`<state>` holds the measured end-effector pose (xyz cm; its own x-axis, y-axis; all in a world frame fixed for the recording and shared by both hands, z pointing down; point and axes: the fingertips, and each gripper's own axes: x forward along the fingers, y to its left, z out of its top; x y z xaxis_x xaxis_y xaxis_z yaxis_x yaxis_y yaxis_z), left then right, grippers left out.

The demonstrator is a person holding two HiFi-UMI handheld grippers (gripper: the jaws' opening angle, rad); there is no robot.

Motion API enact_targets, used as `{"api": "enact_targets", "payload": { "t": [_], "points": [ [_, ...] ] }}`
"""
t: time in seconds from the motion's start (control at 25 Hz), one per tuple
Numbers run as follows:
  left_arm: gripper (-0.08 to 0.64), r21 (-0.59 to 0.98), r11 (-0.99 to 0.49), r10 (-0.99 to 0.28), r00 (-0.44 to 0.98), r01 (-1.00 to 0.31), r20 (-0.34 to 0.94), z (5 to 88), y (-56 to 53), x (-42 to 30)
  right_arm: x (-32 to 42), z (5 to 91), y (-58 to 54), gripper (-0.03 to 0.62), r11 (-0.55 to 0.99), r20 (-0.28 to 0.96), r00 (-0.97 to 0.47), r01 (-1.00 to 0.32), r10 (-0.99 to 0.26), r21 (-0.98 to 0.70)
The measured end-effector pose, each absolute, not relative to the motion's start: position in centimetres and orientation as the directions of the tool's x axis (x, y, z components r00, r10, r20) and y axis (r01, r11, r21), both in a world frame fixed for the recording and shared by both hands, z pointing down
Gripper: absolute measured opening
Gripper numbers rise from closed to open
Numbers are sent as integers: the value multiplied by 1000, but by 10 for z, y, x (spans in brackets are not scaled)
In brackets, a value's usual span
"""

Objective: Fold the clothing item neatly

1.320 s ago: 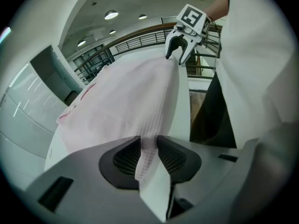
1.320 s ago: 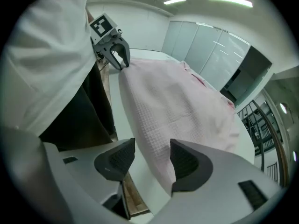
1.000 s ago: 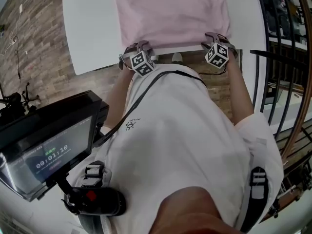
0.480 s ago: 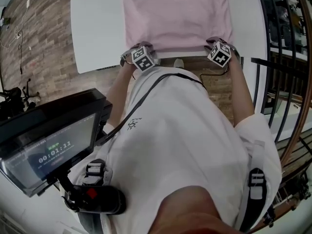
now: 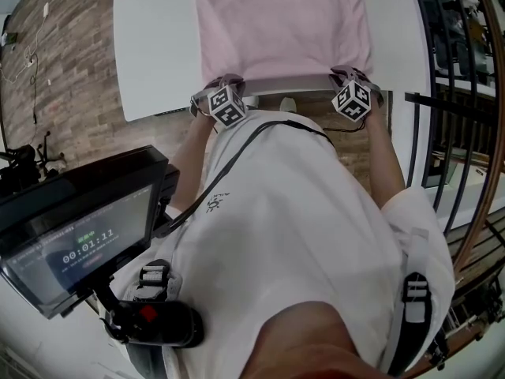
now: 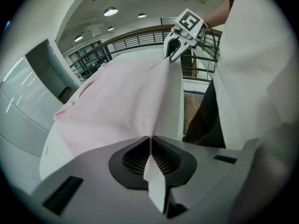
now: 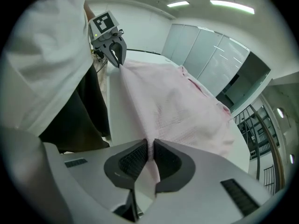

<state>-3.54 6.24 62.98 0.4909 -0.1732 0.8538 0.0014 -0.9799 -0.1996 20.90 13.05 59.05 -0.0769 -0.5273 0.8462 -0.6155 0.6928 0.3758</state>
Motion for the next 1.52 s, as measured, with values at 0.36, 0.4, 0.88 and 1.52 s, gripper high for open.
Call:
{"api": "enact_targets", "payload": {
  "t": [0.36, 0.4, 0.88, 1.52],
  "points": [
    [18, -75, -997, -52, 503, 26, 863, 614, 102, -65, 179, 575, 173, 44, 767, 884, -175, -587, -433, 260],
    [18, -59, -998, -37, 507, 27, 861, 610, 108, -70, 174, 573, 180, 44, 774, 889, -190, -586, -417, 238],
    [18, -121, -992, -118, 523, -30, 844, 535, 119, -100, 148, 508, 203, 44, 804, 886, -249, -561, -392, 198],
    [18, -466, -879, -338, 556, 102, 759, 432, -8, -39, 210, 409, 84, 40, 781, 824, -66, -369, -563, 504]
  ]
}}
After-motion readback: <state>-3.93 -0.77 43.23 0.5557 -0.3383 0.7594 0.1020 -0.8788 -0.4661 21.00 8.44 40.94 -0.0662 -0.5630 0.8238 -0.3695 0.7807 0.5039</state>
